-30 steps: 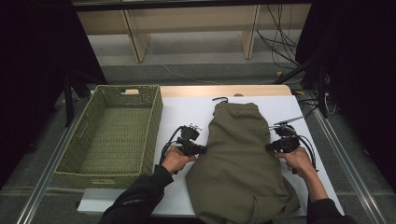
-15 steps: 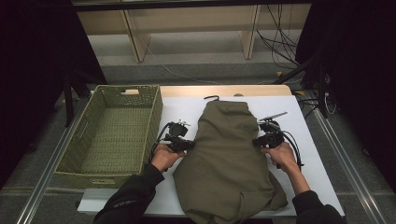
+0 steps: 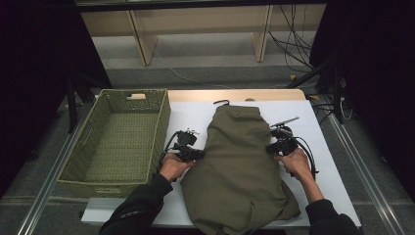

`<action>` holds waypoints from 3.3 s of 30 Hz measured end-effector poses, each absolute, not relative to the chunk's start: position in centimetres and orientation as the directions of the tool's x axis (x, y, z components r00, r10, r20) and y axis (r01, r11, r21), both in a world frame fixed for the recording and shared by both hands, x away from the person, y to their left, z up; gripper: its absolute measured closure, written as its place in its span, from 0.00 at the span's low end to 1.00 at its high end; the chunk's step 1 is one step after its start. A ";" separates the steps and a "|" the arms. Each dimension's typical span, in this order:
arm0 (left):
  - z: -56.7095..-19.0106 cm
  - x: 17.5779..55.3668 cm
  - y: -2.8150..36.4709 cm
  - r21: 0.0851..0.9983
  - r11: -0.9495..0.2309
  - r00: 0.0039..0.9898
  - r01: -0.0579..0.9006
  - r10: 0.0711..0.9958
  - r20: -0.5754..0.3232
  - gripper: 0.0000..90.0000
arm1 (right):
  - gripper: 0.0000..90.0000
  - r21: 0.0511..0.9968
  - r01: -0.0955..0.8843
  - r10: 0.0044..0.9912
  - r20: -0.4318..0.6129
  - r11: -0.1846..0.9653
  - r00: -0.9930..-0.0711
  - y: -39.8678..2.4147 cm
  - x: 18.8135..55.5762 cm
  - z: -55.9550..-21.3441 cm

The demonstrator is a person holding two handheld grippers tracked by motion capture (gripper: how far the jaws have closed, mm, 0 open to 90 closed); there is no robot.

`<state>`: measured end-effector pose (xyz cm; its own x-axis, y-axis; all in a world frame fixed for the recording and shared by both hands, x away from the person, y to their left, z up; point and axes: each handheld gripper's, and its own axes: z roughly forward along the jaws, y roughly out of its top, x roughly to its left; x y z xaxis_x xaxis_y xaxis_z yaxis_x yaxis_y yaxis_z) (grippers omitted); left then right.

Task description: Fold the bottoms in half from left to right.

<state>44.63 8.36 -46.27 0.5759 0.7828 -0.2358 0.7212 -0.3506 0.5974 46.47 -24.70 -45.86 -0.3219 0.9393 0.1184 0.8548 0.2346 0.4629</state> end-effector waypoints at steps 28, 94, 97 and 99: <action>-43.4 37.3 9.1 0.671 -0.364 0.631 0.646 0.749 -0.202 0.35 | 0.99 0.448 0.835 0.903 0.123 0.319 -0.411 -25.8 31.9 -44.3; -44.3 39.7 9.0 0.677 -0.312 0.547 0.666 0.822 -0.160 0.34 | 0.52 0.584 0.764 0.915 0.085 0.275 -0.394 -26.2 40.0 -43.5; -44.6 40.0 8.7 0.671 -0.313 0.544 0.672 0.823 -0.162 0.34 | 0.51 0.582 0.766 0.918 0.078 0.275 -0.388 -25.8 41.5 -43.9; -44.8 40.3 8.6 0.667 -0.312 0.541 0.677 0.825 -0.162 0.34 | 0.52 0.575 0.771 0.917 0.085 0.274 -0.390 -25.7 42.4 -44.2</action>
